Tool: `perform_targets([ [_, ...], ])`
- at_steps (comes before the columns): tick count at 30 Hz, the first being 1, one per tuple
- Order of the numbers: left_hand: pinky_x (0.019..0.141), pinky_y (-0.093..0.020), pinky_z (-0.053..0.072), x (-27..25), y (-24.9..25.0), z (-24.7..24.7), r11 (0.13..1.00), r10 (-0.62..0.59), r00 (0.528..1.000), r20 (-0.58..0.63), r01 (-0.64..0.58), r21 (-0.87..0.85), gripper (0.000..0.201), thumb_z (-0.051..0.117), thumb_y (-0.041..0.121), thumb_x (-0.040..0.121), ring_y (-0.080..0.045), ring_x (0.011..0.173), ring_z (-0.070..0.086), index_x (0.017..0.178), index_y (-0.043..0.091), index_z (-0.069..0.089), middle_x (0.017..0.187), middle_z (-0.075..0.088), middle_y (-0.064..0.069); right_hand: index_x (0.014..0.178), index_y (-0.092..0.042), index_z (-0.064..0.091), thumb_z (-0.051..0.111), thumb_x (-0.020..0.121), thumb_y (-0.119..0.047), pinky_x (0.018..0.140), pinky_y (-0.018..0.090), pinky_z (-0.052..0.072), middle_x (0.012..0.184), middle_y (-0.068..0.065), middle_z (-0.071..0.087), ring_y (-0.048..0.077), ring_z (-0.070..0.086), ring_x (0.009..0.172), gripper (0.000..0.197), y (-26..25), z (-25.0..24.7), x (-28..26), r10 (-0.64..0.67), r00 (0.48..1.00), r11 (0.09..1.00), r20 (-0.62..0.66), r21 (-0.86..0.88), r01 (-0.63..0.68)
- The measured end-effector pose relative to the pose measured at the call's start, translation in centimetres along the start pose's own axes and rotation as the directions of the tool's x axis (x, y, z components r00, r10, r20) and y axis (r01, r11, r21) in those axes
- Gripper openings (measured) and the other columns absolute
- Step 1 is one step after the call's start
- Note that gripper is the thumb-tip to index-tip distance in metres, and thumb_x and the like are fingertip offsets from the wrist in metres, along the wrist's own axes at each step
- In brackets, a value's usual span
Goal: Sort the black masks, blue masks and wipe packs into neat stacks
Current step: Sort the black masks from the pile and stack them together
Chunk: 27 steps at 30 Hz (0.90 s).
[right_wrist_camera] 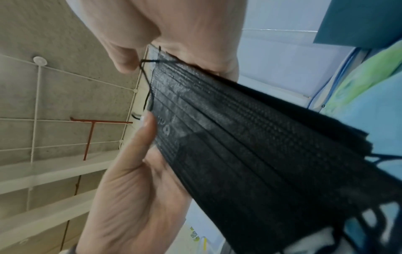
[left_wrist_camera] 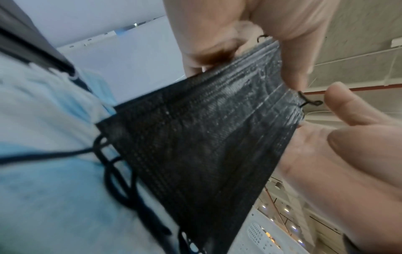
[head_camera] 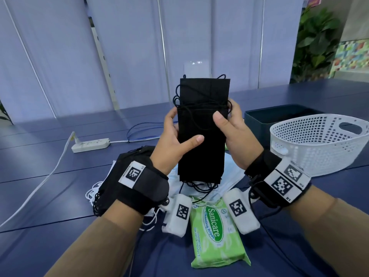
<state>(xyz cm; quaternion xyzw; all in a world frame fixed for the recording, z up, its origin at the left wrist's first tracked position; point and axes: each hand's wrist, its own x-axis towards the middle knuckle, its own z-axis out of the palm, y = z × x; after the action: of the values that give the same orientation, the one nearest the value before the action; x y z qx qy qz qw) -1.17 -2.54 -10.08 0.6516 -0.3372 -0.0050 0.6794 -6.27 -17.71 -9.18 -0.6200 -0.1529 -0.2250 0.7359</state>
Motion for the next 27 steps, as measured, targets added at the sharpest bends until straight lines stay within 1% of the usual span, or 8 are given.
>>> perform_targets([
  [3, 0.094, -0.021, 0.047, -0.2, 0.6, -0.4, 0.999, 0.037, 0.996, 0.078, -0.039, 0.015, 0.067, 0.07, 0.009, 0.076, -0.002, 0.114, 0.057, 0.132, 0.018, 0.035, 0.115, 0.062, 0.019, 0.146, -0.03, 0.014, 0.058, 0.086, -0.022, 0.104, 0.036, 0.043, 0.118, 0.005, 0.059, 0.015, 0.058, 0.113, 0.075, -0.6, -0.4, -0.1, -0.124, 0.991, 0.991, 0.044, -0.043, 0.126],
  [6, 0.091, -0.02, 0.048, -0.4, 0.8, -0.4, 0.999, 0.053, 0.994, 0.097, -0.054, 0.004, 0.053, 0.072, 0.005, 0.076, -0.002, 0.11, 0.059, 0.119, 0.02, 0.044, 0.116, 0.061, 0.01, 0.142, -0.041, 0.008, 0.062, 0.078, -0.035, 0.096, 0.03, 0.042, 0.104, 0.003, 0.058, 0.006, 0.055, 0.089, 0.084, -1.5, -1.1, 0.0, -0.271, 0.961, 0.928, 0.058, -0.25, 0.277],
  [9, 0.088, -0.017, 0.047, -0.4, 0.5, -0.1, 0.996, 0.06, 0.994, 0.093, -0.066, 0.064, 0.049, 0.072, 0.006, 0.076, 0.0, 0.105, 0.06, 0.117, 0.018, 0.047, 0.111, 0.061, 0.01, 0.135, -0.045, 0.026, 0.062, 0.079, -0.035, 0.095, 0.024, 0.042, 0.111, 0.0, 0.055, 0.006, 0.055, 0.098, 0.067, -2.3, -1.5, 0.2, -0.268, 0.945, 0.851, 0.187, -0.414, 0.323],
  [13, 0.094, -0.023, 0.048, -0.5, 0.2, 0.2, 0.991, 0.056, 0.997, 0.046, -0.061, 0.119, 0.055, 0.077, 0.027, 0.068, -0.004, 0.108, 0.059, 0.117, 0.025, 0.051, 0.111, 0.063, 0.009, 0.121, -0.032, 0.053, 0.062, 0.082, -0.031, 0.099, 0.018, 0.037, 0.113, -0.004, 0.056, 0.004, 0.053, 0.111, 0.04, -2.9, -1.7, 0.3, -0.223, 0.921, 0.732, 0.321, -0.569, 0.375],
  [18, 0.086, -0.018, 0.05, -0.5, 0.0, 0.2, 0.991, -0.033, 0.997, 0.071, 0.023, 0.135, 0.032, 0.065, 0.011, 0.086, -0.007, 0.102, 0.065, 0.118, 0.013, 0.059, 0.113, 0.067, 0.001, 0.14, -0.039, 0.02, 0.066, 0.075, -0.015, 0.1, 0.018, 0.04, 0.12, -0.005, 0.05, 0.009, 0.052, 0.117, 0.083, -3.1, -1.9, 0.3, -0.061, 0.937, 0.859, 0.344, -0.46, 0.225],
  [22, 0.08, -0.016, 0.05, -0.4, 0.5, -0.1, 0.995, -0.053, 0.999, 0.014, 0.051, 0.087, 0.019, 0.06, 0.01, 0.089, -0.003, 0.094, 0.067, 0.105, 0.021, 0.064, 0.099, 0.07, 0.011, 0.146, -0.042, -0.008, 0.063, 0.073, 0.005, 0.084, 0.029, 0.05, 0.126, 0.009, 0.051, 0.024, 0.057, 0.106, 0.112, -2.6, -2.9, 0.8, 0.11, 0.913, 0.909, 0.393, -0.412, 0.068],
  [24, 0.084, -0.021, 0.052, -0.3, 0.9, -0.2, 0.993, -0.045, 0.998, 0.031, 0.042, 0.114, 0.018, 0.063, 0.011, 0.088, -0.006, 0.095, 0.067, 0.102, 0.022, 0.064, 0.099, 0.071, 0.009, 0.146, -0.042, -0.006, 0.063, 0.076, 0.014, 0.085, 0.027, 0.05, 0.132, 0.007, 0.05, 0.017, 0.058, 0.106, 0.113, -2.3, -2.9, 0.7, 0.126, 0.912, 0.916, 0.389, -0.398, 0.043],
  [27, 0.09, -0.029, 0.053, -0.3, 1.6, 0.0, 0.979, -0.031, 0.994, 0.105, 0.009, 0.202, 0.027, 0.067, 0.02, 0.081, -0.015, 0.099, 0.067, 0.107, 0.016, 0.065, 0.106, 0.07, -0.004, 0.143, -0.04, 0.011, 0.065, 0.078, 0.011, 0.093, 0.022, 0.047, 0.114, -0.001, 0.055, 0.007, 0.056, 0.101, 0.099, -2.6, -2.1, 0.6, -0.03, 0.954, 0.937, 0.297, -0.325, 0.131],
])
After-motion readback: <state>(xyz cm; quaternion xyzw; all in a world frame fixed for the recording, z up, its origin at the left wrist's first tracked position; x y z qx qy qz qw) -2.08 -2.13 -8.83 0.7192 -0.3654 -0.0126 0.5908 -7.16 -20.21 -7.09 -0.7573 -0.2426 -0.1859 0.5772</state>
